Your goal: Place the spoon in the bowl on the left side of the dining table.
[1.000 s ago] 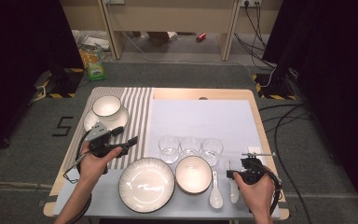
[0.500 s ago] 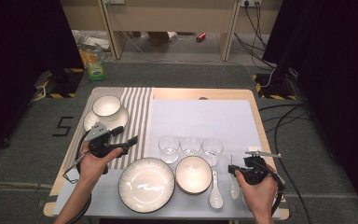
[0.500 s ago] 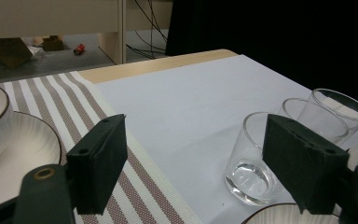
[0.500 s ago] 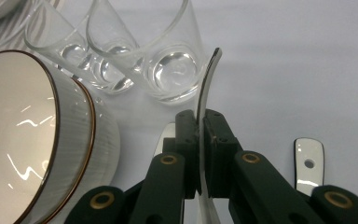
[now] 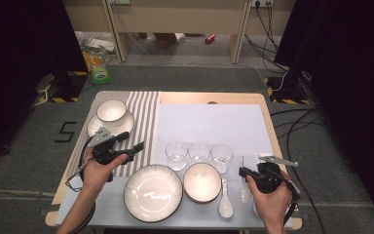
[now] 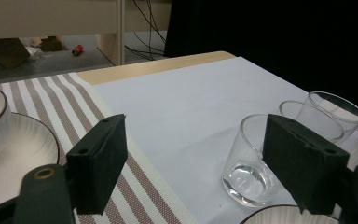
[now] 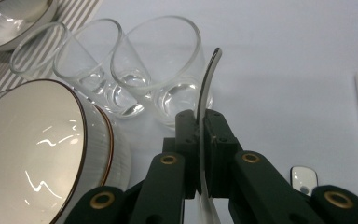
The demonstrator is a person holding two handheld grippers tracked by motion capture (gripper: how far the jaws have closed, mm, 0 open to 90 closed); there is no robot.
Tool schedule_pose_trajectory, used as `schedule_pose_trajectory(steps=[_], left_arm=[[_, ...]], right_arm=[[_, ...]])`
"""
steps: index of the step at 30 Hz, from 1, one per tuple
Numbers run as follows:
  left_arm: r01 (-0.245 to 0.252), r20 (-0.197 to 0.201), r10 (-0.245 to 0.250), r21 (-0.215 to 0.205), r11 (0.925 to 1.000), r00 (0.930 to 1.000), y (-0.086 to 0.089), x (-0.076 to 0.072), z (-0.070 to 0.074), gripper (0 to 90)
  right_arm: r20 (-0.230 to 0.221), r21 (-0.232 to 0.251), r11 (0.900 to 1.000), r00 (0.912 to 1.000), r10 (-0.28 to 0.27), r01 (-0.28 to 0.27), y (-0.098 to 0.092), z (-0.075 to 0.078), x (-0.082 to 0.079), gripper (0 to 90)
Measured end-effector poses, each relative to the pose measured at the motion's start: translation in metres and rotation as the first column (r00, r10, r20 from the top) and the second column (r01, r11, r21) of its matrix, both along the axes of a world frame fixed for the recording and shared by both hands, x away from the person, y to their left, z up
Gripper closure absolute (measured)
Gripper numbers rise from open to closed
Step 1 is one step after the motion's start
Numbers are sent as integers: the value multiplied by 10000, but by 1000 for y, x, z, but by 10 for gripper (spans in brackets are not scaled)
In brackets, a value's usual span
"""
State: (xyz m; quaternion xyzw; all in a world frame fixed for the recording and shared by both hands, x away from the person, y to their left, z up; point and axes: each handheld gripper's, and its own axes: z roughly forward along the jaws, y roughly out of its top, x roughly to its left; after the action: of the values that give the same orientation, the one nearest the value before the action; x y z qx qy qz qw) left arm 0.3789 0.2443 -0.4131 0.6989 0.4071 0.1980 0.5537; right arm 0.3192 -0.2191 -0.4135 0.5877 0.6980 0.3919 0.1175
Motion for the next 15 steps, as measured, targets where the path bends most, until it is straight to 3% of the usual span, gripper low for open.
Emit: schedule_pose_trajectory(steps=[15], left_arm=[[41, -3, -41, -247, 9997, 10000, -1, 1, 1, 213]], right_arm=[[1175, -18, 10000, 9931, 55, -53, 5, 12, -2, 859]])
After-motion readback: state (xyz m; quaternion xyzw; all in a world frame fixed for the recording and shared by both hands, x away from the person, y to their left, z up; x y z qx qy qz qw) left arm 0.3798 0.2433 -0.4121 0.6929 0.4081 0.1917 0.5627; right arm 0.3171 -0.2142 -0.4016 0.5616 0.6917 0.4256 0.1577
